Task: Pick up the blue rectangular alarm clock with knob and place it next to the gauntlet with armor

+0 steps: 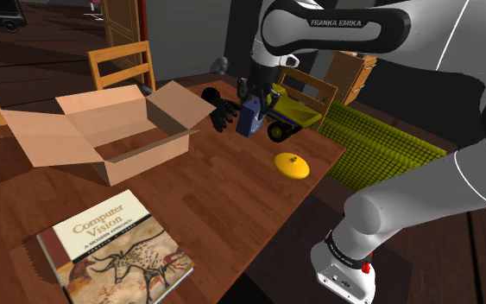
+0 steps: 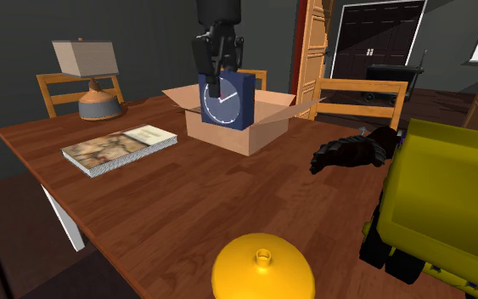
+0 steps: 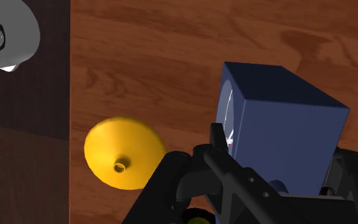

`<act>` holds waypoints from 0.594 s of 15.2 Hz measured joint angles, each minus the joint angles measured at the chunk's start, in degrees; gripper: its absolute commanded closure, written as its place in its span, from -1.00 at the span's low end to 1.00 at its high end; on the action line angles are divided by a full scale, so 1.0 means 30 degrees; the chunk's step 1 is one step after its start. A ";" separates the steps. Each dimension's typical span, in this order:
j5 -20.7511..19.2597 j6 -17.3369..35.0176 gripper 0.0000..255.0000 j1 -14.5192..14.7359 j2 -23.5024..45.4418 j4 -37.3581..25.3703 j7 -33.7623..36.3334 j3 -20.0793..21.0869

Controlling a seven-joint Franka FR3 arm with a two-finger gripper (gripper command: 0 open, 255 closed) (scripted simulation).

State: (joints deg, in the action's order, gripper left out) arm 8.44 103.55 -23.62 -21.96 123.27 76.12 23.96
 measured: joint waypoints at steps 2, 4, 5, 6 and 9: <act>-0.0573 0.0210 1.00 -0.0314 0.1601 -0.1323 0.0214 0.0229; -0.1191 0.0364 1.00 -0.0546 0.3185 -0.2652 0.0485 0.0455; -0.1530 0.0286 1.00 -0.0666 0.3992 -0.3467 0.0561 0.0506; -0.1942 0.0220 1.00 -0.0741 0.4966 -0.4439 0.0764 0.0626; -0.3014 -0.0134 1.00 -0.0799 0.7350 -0.6946 0.1170 0.0785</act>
State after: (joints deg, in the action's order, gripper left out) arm -0.60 103.14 -26.01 0.09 102.43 79.62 26.31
